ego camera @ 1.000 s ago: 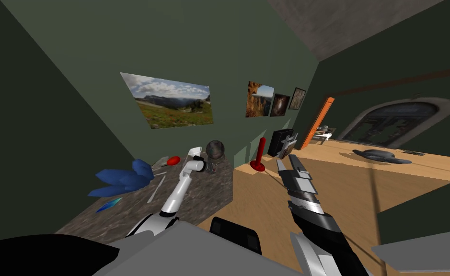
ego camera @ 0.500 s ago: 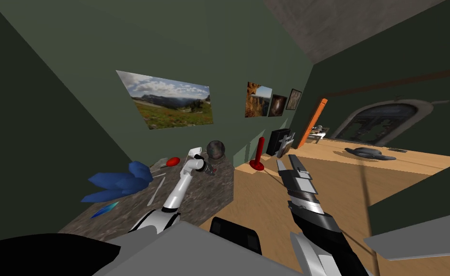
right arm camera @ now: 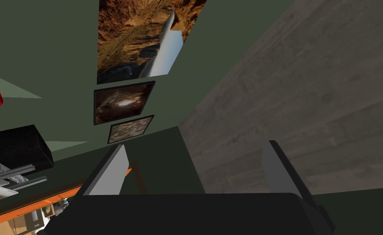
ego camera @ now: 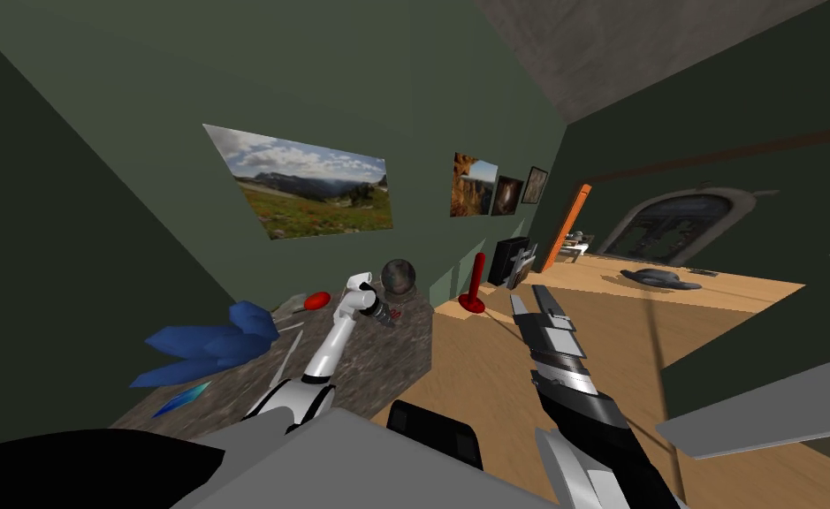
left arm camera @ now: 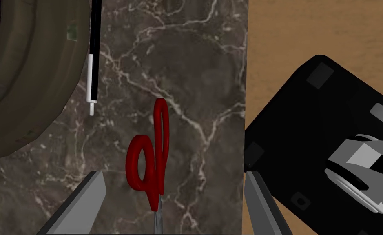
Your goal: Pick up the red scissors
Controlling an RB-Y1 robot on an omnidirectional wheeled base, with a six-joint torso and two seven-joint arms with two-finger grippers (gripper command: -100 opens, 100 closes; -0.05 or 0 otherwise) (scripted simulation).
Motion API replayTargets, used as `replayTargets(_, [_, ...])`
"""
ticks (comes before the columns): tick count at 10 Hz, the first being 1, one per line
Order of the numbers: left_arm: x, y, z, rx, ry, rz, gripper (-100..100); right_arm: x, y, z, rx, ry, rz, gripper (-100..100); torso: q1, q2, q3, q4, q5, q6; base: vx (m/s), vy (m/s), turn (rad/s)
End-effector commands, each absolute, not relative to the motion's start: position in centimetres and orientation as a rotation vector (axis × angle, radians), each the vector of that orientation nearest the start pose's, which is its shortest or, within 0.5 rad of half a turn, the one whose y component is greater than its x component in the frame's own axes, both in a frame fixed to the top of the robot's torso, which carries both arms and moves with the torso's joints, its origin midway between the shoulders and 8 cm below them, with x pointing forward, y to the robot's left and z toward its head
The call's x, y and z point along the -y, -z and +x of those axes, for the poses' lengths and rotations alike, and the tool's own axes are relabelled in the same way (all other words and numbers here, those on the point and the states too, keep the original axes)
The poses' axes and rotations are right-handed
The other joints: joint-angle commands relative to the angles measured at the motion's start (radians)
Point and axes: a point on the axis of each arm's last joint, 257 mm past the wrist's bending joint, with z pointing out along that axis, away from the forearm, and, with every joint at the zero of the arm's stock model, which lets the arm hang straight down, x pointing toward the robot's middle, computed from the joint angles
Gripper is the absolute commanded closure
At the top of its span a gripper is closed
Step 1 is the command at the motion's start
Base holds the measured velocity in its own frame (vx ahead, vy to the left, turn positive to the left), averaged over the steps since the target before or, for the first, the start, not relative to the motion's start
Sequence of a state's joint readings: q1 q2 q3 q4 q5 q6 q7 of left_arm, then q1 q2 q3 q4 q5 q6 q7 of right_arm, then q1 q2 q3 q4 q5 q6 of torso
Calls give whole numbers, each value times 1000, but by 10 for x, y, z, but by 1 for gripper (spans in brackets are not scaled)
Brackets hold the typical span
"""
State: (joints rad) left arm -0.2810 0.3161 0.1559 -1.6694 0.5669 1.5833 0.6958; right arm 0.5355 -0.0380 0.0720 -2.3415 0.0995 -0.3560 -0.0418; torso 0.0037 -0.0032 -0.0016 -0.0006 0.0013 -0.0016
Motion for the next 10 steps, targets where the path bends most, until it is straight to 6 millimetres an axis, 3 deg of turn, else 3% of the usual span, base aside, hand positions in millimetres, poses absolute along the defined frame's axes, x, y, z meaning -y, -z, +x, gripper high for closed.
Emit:
replayTargets(1, [-252, 319, 445, -1368, 709, -2834, -100, 248, -10, 357, -770, -1304, 690, 0, 0, 0, 0, 0, 0, 0, -5, 46, -31])
replayTargets(6, [-255, 320, 433, -1356, 601, -2914, -100, 248, -10, 357, -770, -1303, 690, 0, 2, -2, -1, 0, 0, 0, 13, 61, -47])
replayTargets(7, [-255, 320, 432, -1356, 595, -2918, 0, 248, -10, 357, -770, -1304, 690, 0, -1, -2, -1, 0, 0, 0, 2, 7, 1])
replayTargets(8, [-254, 330, 433, -1363, 600, -2912, -100, 248, -10, 357, -770, -1304, 690, 0, -3, -1, -1, 0, 0, 0, 12, -19, 27])
replayTargets(10, [-254, 339, 434, -1371, 603, -2906, -100, 248, -10, 357, -770, -1304, 690, 0, -6, -1, -1, 0, -1, 0, 16, -37, 29])
